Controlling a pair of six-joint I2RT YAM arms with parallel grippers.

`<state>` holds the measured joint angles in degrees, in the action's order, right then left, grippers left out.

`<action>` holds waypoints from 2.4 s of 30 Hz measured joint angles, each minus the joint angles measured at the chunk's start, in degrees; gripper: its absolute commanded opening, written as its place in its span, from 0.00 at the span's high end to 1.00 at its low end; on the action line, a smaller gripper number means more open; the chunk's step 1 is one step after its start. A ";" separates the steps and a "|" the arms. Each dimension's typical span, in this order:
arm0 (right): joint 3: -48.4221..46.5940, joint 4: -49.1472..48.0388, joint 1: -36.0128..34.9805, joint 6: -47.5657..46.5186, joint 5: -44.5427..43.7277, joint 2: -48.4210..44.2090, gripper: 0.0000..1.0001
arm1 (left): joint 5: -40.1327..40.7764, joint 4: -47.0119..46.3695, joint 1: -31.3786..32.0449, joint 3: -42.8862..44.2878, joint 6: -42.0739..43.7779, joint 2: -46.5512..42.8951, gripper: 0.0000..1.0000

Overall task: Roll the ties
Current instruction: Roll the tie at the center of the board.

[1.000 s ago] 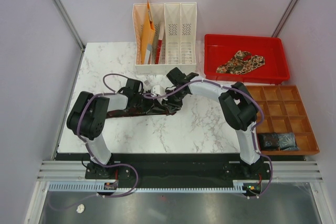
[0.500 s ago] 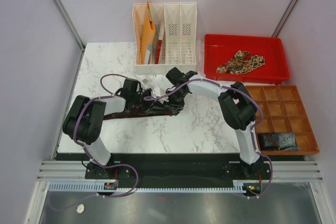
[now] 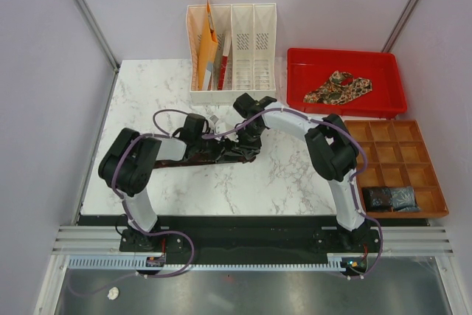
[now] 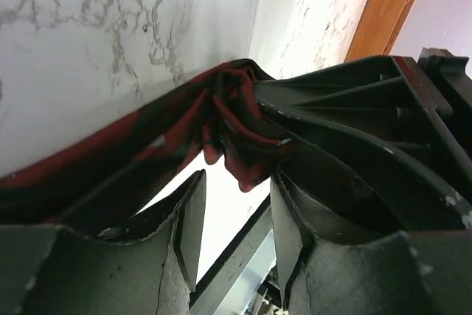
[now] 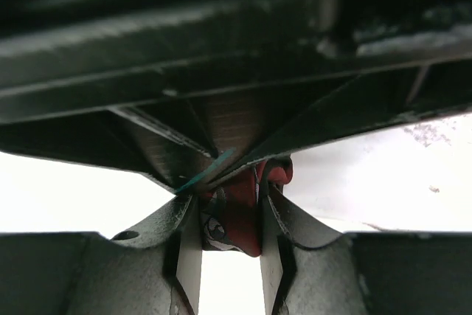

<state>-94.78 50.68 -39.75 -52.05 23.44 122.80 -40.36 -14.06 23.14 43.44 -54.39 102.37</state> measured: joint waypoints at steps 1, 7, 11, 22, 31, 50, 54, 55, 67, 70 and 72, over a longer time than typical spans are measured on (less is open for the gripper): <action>-0.04 0.20 0.04 0.02 -0.13 0.02 1.00 | 0.00 -0.44 0.17 0.02 -0.42 0.44 0.54; -0.04 0.70 0.22 0.44 -1.07 0.04 1.00 | -0.28 -3.80 0.48 0.09 -2.97 2.25 0.55; -0.07 0.72 0.39 1.07 -1.29 0.04 1.00 | -0.22 -7.06 0.44 -1.16 -4.83 2.49 0.54; -0.07 0.52 0.55 2.23 -1.16 0.04 1.00 | 0.17 -15.34 0.02 -4.09 -8.81 2.93 0.53; -0.07 0.35 0.66 3.28 -1.11 0.04 1.00 | 0.11 -16.83 0.52 -2.29 -9.84 4.76 0.63; -0.07 0.50 4.44 6.75 3.96 0.04 0.21 | 4.39 3.43 0.68 6.29 -1.05 4.68 0.98; -0.07 0.11 7.45 9.05 7.54 0.04 0.17 | 5.62 8.74 0.76 8.83 2.56 4.66 0.98; -0.07 -0.33 8.26 9.92 8.57 0.04 0.17 | 5.97 10.16 0.76 9.51 3.61 4.63 0.98; 11.98 -14.10 10.43 14.43 18.47 -4.63 0.16 | 9.62 15.67 0.00 10.14 8.68 2.45 0.98; 18.38 -21.18 10.43 14.86 19.91 -7.61 0.19 | 9.49 15.65 -0.17 10.10 8.74 2.45 0.98; 21.20 -26.05 10.43 15.08 20.20 -8.61 0.23 | 9.20 15.65 -0.33 10.05 9.01 2.47 0.98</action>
<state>-73.58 24.62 -29.32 -36.97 43.64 114.19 -31.16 1.58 22.81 53.49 -45.39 104.84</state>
